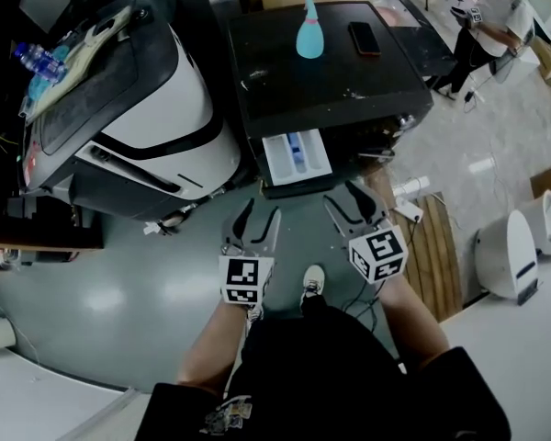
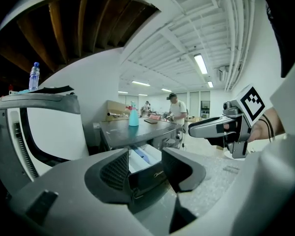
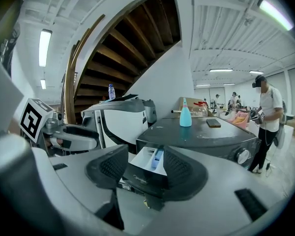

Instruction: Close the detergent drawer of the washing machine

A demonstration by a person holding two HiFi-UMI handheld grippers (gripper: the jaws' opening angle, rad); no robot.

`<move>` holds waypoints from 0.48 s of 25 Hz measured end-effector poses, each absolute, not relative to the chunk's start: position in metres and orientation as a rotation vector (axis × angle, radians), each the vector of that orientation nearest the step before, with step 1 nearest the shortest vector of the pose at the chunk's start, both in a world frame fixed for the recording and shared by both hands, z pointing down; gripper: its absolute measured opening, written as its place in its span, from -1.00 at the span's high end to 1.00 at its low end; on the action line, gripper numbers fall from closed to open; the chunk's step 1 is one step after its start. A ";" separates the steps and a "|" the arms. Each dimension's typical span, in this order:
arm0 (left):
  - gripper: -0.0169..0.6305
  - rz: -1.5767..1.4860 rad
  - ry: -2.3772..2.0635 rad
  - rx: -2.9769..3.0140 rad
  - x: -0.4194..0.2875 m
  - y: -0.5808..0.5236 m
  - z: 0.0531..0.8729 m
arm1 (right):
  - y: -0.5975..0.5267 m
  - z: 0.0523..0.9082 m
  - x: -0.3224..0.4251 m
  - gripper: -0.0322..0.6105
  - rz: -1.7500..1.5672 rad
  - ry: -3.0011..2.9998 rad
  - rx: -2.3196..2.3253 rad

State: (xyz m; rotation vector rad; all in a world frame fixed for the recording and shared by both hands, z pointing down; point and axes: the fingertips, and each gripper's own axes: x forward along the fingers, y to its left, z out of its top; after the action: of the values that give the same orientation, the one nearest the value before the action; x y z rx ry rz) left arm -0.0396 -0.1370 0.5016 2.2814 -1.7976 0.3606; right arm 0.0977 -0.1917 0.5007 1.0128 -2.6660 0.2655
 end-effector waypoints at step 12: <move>0.35 0.475 -1.847 2.090 -0.043 -0.154 0.569 | -0.220 0.559 0.114 0.19 0.332 -2.588 0.915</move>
State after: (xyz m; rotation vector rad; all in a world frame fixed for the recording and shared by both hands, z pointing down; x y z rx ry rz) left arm -0.0430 -0.1545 0.5693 2.0897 -1.8472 0.4747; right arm 0.1141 -0.2200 0.5593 0.9154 -2.5875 0.3324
